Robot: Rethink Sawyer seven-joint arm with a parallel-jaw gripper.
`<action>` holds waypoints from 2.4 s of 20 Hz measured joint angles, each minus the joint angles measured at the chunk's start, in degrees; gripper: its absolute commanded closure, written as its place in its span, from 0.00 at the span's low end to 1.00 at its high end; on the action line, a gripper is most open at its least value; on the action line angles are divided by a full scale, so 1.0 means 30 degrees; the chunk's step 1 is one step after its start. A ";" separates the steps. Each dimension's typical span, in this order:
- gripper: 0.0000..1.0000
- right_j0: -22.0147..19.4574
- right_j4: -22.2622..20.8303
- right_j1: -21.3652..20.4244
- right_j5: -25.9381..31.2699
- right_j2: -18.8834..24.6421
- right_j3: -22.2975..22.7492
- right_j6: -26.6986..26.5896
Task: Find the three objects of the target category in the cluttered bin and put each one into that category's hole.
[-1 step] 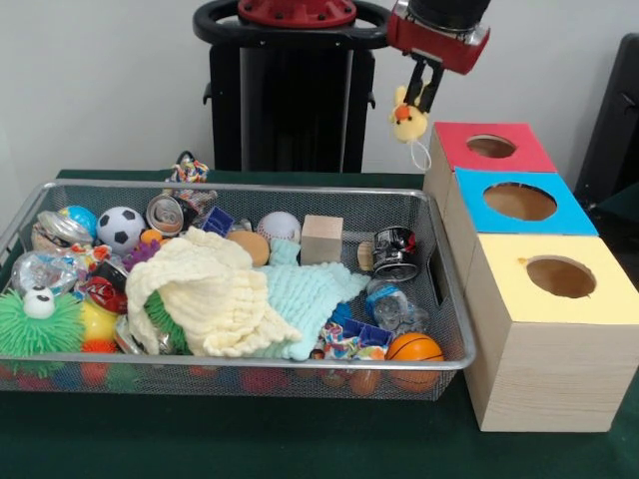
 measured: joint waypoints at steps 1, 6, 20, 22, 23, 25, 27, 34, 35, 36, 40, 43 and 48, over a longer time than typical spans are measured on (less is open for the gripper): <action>1.00 0.0072 0.0192 -0.0085 0.0059 -0.0001 -0.0032 0.0000; 1.00 0.0722 0.1563 -0.0148 0.0059 0.0001 -0.0019 0.0089; 1.00 0.3269 0.3503 -0.0237 0.0059 -0.0012 0.0714 0.1728; 1.00 0.3603 0.3727 -0.0484 0.0059 -0.0012 0.1278 0.1941; 1.00 0.3660 0.3790 -0.0563 0.0059 -0.0012 0.1455 0.1976; 1.00 0.3709 0.3920 -0.0750 0.0059 -0.0015 0.1899 0.1992; 1.00 0.3701 0.3967 -0.0917 0.0059 -0.0029 0.2314 0.1992; 1.00 0.3570 0.3975 -0.0940 0.0047 -0.0065 0.3178 0.1992; 1.00 0.3552 0.3975 -0.0915 0.0035 -0.0068 0.3228 0.1992; 1.00 0.3521 0.3975 -0.0860 0.0000 -0.0073 0.3305 0.1992; 1.00 0.3371 0.3979 -0.0494 -0.0490 -0.0073 0.3429 0.1992; 1.00 0.3278 0.4043 0.0030 -0.1537 -0.0072 0.3425 0.1992; 1.00 0.3265 0.4592 0.0866 -0.3337 -0.0068 0.3380 0.2075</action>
